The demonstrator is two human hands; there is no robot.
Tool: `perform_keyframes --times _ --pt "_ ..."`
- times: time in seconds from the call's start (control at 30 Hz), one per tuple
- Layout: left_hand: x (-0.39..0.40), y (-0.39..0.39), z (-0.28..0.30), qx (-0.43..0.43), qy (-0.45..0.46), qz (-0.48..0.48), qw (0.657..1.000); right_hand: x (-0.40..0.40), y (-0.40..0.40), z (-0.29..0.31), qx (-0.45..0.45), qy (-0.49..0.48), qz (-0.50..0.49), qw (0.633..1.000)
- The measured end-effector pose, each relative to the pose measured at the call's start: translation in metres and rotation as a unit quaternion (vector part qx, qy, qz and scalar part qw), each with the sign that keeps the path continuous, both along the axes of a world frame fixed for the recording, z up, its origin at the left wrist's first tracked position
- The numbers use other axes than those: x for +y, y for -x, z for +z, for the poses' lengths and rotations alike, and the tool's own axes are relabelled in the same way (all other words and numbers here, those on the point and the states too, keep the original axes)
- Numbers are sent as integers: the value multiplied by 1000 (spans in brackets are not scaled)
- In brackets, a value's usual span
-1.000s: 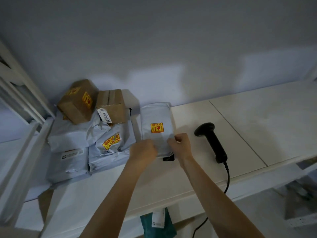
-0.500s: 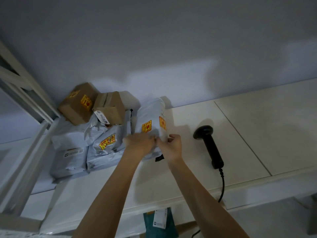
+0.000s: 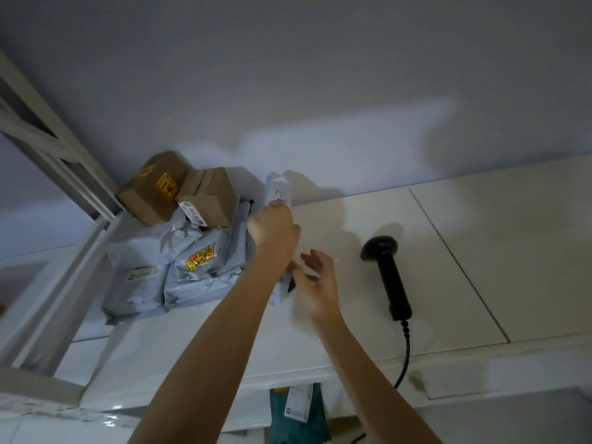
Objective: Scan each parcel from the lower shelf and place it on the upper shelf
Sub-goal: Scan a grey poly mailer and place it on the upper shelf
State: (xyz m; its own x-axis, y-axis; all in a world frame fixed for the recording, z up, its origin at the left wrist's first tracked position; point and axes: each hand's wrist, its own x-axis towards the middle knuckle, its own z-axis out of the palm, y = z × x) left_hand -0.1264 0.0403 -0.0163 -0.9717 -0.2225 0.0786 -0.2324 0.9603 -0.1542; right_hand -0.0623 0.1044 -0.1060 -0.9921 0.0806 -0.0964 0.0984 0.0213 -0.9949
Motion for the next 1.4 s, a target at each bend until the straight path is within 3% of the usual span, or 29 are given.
perform_keyframes --times 0.07,0.13,0.2,0.27,0.33,0.47,0.53,0.7,0.8,0.93,1.07,1.13,1.2,1.4 --pt "-13 -11 3 104 -133 5 986 24 7 4 -26 76 -17 997" --pt "-27 -28 6 165 -269 9 949 45 16 8 -57 127 -7 990" --pt "-37 -44 4 200 -461 1 865 57 22 15 -60 100 21 993" --pt "-43 -55 -5 194 -639 14 744 61 25 21 -61 72 62 994" --pt "-47 -62 -17 179 -714 36 676 60 20 26 -78 91 112 986" --pt "-53 -74 -33 147 -780 29 607 59 8 26 -85 146 120 978" --pt "-54 -80 -35 126 -790 24 599 59 0 28 -65 179 116 975" --pt "-57 -90 -49 49 -771 19 634 68 -11 26 -21 178 110 978" --pt "-56 -92 -51 37 -756 14 653 75 -13 31 -17 130 100 986" --pt "-54 -90 -52 20 -763 10 646 80 -13 38 34 35 98 994" --pt "-44 -86 -56 41 -758 20 650 88 -2 34 83 -99 -84 988" --pt "-38 -86 -59 50 -771 30 634 100 5 28 61 -197 -135 969" --pt "-32 -85 -63 55 -787 42 613 113 13 15 0 -271 -110 956" --pt "-22 -81 -69 68 -796 52 600 123 27 -12 -134 -284 -29 949"
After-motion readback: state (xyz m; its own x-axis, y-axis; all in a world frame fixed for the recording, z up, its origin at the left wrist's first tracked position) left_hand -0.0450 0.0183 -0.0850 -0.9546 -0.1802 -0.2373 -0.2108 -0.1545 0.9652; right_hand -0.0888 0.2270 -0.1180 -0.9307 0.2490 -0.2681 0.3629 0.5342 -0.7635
